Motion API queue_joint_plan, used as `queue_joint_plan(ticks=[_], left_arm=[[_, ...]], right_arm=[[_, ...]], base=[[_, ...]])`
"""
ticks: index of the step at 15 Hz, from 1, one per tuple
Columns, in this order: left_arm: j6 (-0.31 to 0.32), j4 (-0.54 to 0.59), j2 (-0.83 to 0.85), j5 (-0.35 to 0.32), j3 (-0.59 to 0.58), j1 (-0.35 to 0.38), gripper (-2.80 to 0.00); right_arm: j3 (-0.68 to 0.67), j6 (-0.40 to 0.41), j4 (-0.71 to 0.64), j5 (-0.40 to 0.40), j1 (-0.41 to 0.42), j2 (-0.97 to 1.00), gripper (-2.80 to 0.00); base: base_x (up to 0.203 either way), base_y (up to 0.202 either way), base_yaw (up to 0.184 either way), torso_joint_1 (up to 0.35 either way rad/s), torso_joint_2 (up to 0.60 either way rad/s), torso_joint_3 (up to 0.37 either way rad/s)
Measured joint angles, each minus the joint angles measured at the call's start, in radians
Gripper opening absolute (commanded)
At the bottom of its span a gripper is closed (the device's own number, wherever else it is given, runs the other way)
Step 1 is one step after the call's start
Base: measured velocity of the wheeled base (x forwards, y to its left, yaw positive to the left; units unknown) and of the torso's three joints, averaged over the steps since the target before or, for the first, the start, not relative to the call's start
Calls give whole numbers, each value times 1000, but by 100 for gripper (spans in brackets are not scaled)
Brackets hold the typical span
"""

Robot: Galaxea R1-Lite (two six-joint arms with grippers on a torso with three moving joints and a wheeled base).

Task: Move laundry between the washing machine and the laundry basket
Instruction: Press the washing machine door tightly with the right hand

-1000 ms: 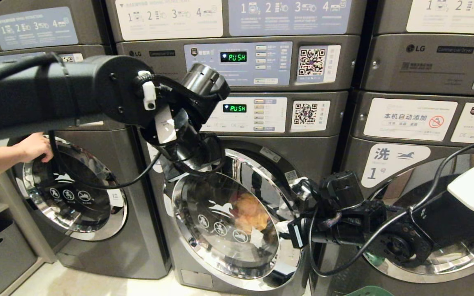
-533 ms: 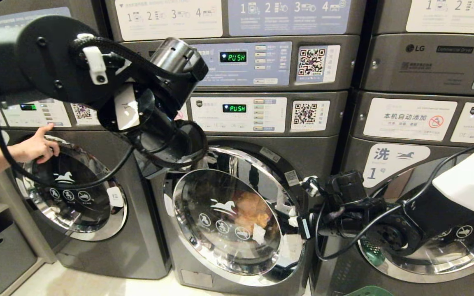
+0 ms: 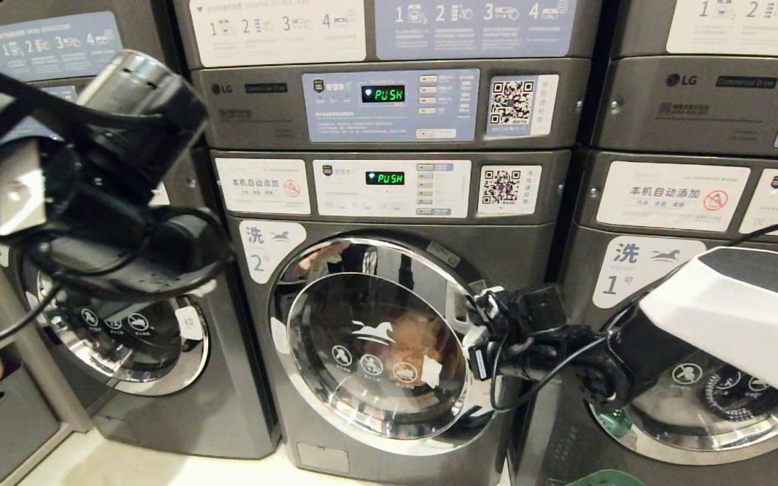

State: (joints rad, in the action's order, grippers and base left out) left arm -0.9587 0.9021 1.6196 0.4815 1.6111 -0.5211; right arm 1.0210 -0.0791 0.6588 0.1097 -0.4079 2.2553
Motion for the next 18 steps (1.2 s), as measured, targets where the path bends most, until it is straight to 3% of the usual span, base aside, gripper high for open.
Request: queue_joint_plan(ticks=[3,5,8,10,13,16,18], left_arm=[[7,5,-146,19,-107,190,-280],[10,8,-276,29,-238,317,-280],[61,-3,-488,68,-480,400,-280],[184,-66,-625,78,-627,326,-280],[497,-313,-794,34,-939,95,-280],[775,-606,-907,-138,-1248,-31,-280],[881,-749,-979,-300,-1406,-69,-280]], right_arm=[[54,1,21,-63,1,64,-280],[73,1,21,-95,0,88,-280],[91,2,20,-124,4,102,-280],[94,1,21,-129,14,100,-280],[94,-1,22,-127,29,101,-280],[95,-2,25,-129,56,116,-280],[100,0,41,-136,60,132,-280]], base=[[0,0,0,0,0,0],[0,0,0,0,0,0],[0,0,0,0,0,0],[0,0,0,0,0,0],[0,0,0,0,0,0],[0,0,0,0,0,0],[0,0,0,0,0,0]])
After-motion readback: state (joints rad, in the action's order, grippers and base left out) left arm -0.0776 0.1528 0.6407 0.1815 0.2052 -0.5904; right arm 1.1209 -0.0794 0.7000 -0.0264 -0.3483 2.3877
